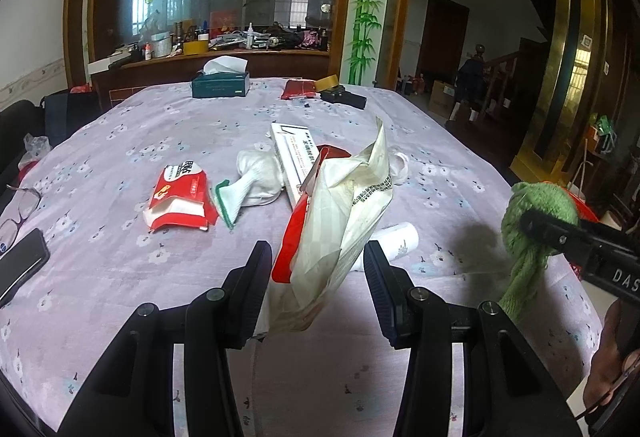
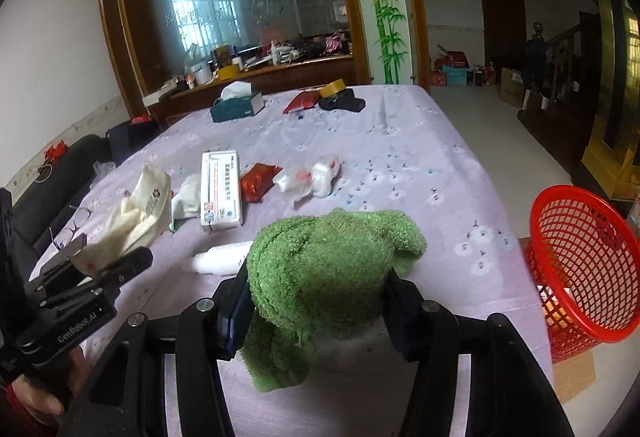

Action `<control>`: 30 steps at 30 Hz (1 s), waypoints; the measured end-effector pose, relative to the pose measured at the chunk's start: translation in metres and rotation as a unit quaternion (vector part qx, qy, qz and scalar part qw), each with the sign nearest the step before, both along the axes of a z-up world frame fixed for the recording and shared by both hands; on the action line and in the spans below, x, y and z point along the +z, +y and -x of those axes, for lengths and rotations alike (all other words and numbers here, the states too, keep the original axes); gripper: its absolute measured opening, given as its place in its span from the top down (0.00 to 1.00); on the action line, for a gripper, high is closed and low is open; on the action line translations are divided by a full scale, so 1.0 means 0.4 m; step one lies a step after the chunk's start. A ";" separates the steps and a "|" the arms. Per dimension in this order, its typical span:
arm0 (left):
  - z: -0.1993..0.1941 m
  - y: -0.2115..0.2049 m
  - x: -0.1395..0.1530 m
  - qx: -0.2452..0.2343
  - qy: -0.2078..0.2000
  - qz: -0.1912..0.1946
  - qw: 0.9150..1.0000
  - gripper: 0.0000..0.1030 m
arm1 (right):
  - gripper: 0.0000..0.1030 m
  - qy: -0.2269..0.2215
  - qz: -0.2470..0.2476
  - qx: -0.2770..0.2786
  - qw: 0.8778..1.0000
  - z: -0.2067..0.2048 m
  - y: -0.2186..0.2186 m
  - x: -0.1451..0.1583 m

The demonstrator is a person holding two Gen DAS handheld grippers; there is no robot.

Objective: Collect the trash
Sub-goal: 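Carry the green towel with right tool while left tool carries the plastic bag toward the red wastebasket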

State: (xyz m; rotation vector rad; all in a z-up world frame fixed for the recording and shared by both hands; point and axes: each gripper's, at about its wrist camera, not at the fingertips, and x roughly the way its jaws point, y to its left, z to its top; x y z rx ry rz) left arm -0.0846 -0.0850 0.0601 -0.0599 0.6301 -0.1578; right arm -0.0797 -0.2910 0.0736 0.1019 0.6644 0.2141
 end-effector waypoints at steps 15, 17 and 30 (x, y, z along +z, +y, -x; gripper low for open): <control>-0.009 -0.060 0.027 -0.024 -0.002 -0.010 1.000 0.56 | 0.42 -0.020 -0.021 -0.009 1.000 0.028 -0.065 0.041; -0.009 -0.069 0.030 -0.027 -0.002 -0.014 1.000 0.56 | 0.42 -0.022 -0.024 -0.012 0.999 0.030 -0.077 0.044; -0.032 -0.189 0.084 -0.081 -0.003 -0.015 0.997 0.56 | 0.42 -0.034 -0.054 -0.065 0.996 0.059 -0.229 0.072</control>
